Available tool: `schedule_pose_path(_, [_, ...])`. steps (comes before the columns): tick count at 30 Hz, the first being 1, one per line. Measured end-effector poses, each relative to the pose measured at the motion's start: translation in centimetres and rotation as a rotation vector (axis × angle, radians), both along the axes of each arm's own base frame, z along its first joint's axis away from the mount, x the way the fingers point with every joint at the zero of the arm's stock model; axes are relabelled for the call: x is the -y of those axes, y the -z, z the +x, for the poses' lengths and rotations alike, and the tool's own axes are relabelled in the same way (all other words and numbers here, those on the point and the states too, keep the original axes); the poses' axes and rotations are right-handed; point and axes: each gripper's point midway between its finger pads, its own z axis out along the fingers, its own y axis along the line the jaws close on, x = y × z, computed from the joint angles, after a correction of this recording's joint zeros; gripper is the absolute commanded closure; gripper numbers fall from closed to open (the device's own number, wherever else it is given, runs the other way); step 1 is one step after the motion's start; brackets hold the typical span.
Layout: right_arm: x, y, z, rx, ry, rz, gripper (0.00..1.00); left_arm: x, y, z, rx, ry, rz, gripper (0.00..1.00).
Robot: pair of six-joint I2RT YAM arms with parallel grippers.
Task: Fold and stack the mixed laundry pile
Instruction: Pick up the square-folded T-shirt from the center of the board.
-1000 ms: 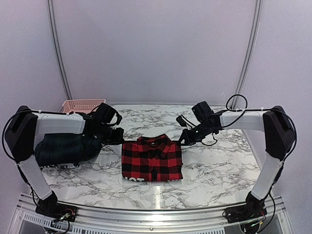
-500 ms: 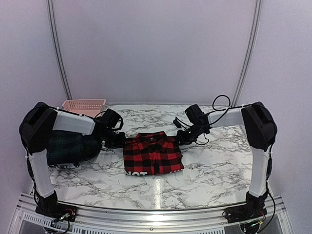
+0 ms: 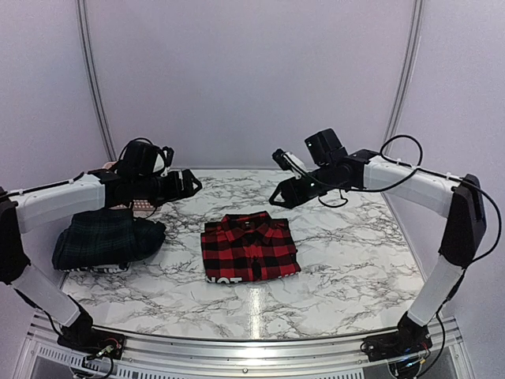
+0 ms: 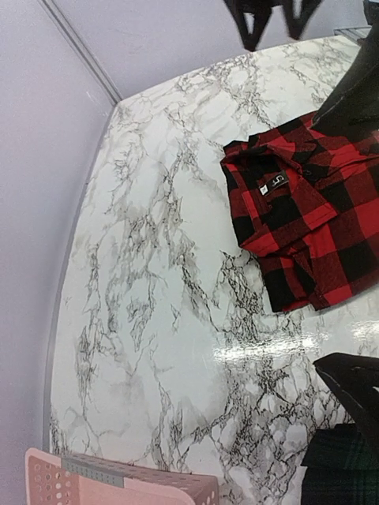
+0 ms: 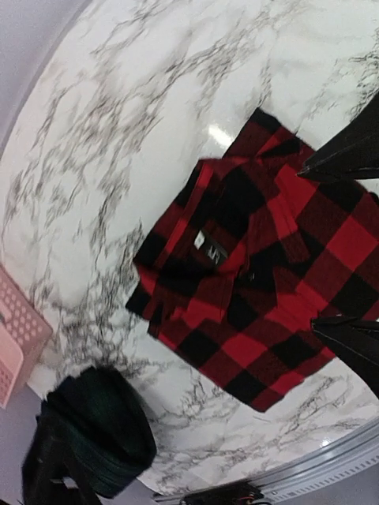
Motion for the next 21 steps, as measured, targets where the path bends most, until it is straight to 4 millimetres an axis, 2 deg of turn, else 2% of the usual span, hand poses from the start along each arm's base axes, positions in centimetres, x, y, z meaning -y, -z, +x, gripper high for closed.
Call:
schedule_pose_path(2, [-3.1, -1.2, -3.1, 0.047, -0.102, 0.004, 0.53, -0.6, -0.9, -0.6, 0.010, -0.024, -0.040, 0.01])
schedule_pose_path(4, [-6.2, -0.7, -6.3, 0.062, -0.206, -0.009, 0.57, -1.3, -0.4, -1.1, -0.010, -0.049, -0.061, 0.01])
schedule_pose_path(7, [-10.1, 2.3, -10.6, 0.041, -0.337, -0.067, 0.63, -2.3, 1.3, -1.6, -0.066, -0.088, -0.076, 0.01])
schedule_pose_path(8, [-11.3, 4.0, -12.0, 0.027, -0.380, -0.102, 0.64, -2.6, 2.0, -1.9, -0.090, -0.105, -0.080, 0.01])
schedule_pose_path(11, [-13.5, 8.2, -14.7, -0.004, -0.460, -0.193, 0.65, -3.4, 3.6, -2.8, -0.137, -0.134, -0.084, 0.01])
schedule_pose_path(12, [-14.3, 9.5, -15.4, -0.006, -0.483, -0.223, 0.66, -3.7, 4.0, -3.2, -0.148, -0.144, -0.089, 0.01])
schedule_pose_path(15, [-15.7, 11.4, -16.5, -0.001, -0.518, -0.273, 0.67, -4.2, 4.5, -4.1, -0.168, -0.163, -0.102, 0.01])
schedule_pose_path(21, [-17.7, 11.9, -15.6, 0.056, -0.522, -0.300, 0.70, -5.0, 4.5, -5.2, -0.177, -0.192, -0.129, 0.01])
